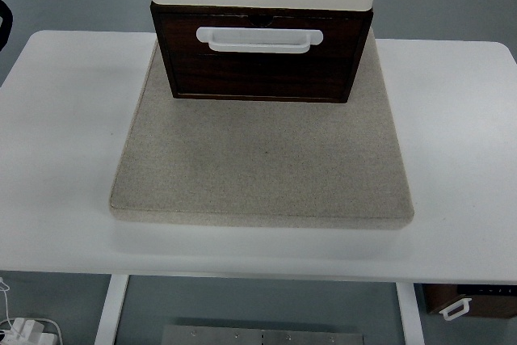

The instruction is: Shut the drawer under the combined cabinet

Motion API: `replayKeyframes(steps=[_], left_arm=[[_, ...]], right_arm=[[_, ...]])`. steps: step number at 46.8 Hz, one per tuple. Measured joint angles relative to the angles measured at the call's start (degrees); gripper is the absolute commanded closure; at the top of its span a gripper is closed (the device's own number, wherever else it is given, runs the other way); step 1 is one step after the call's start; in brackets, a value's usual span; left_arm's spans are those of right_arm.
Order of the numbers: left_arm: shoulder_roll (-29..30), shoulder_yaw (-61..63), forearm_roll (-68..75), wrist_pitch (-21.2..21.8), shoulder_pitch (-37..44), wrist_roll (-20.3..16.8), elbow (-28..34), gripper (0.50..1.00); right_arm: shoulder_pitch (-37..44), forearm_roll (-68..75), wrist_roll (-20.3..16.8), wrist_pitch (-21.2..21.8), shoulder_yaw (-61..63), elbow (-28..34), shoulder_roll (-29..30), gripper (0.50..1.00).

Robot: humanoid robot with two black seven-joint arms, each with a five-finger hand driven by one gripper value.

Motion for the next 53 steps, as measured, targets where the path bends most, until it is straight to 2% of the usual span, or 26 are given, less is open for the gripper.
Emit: replayKeyframes(steps=[12, 28, 33, 53], left_arm=[[-4.7, -0.1, -1.2, -4.9, 3.2, -1.2, 0.1, 0.5], [-10.3, -0.1, -3.5, -17.2, 5.7, -2.1, 2.2, 0.5], [-11.2, -0.1, -6.6, -19.7, 5.9, -2.6, 3.1, 0.5], [-13.2, -0.1, -12.5, -20.3, 6.3, -3.3, 3.3, 0.5]], right_arm=[[-0.1, 0.0, 0.0, 0.1, 0.0, 0.0, 0.0, 0.548], [-0.1, 0.1, 0.0, 0.2, 0.4, 0.0, 0.0, 0.548], [-0.1, 0.1, 0.0, 0.3, 0.4, 0.0, 0.0, 0.548], [-0.1, 0.1, -0.3, 0.4, 0.4, 0.0, 0.0, 0.548]])
